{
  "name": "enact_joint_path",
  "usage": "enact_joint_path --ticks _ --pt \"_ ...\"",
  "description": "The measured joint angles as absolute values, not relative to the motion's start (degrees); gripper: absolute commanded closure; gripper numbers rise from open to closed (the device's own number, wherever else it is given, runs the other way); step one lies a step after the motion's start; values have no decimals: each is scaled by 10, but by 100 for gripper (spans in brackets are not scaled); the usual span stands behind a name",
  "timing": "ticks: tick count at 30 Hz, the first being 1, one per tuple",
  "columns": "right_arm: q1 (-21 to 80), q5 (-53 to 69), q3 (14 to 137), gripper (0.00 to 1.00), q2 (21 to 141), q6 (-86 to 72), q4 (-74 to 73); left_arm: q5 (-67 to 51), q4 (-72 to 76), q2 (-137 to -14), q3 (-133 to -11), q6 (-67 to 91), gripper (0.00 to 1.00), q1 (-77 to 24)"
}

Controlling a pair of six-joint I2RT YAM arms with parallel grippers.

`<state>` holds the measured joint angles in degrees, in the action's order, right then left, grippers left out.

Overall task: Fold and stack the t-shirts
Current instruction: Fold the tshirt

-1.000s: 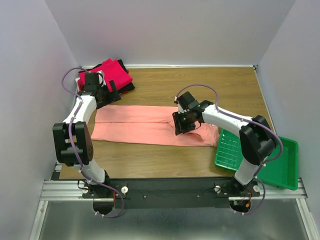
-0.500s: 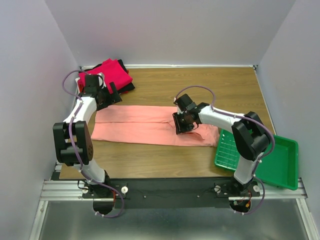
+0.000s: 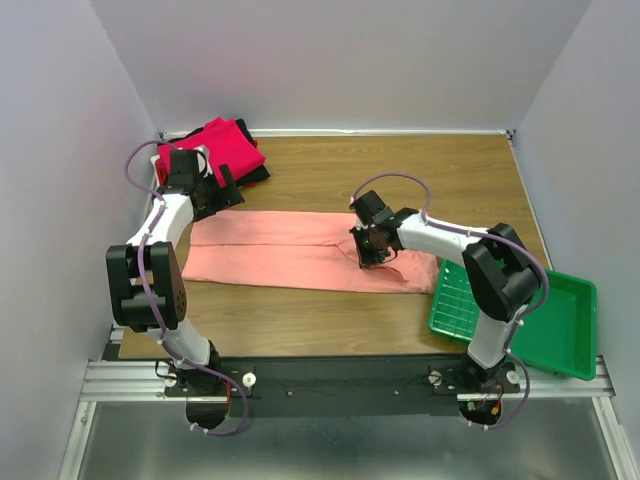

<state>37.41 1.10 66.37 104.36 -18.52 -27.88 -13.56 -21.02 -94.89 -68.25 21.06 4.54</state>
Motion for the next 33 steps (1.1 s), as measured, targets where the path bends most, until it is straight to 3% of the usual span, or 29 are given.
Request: enact_joint_path --ticks 23,27,30,33 --pt "375 112 746 95 1058 -183 -374 -135 -211 -949 -675 203 2 45" --pt "375 131 746 77 1067 -181 -379 -135 -211 -949 -672 200 2 45" --pt "376 139 750 52 1068 -178 -385 -135 -211 -950 -672 199 2 45" --pt "376 145 759 50 1068 -180 -390 -135 -211 -953 -672 199 2 45"
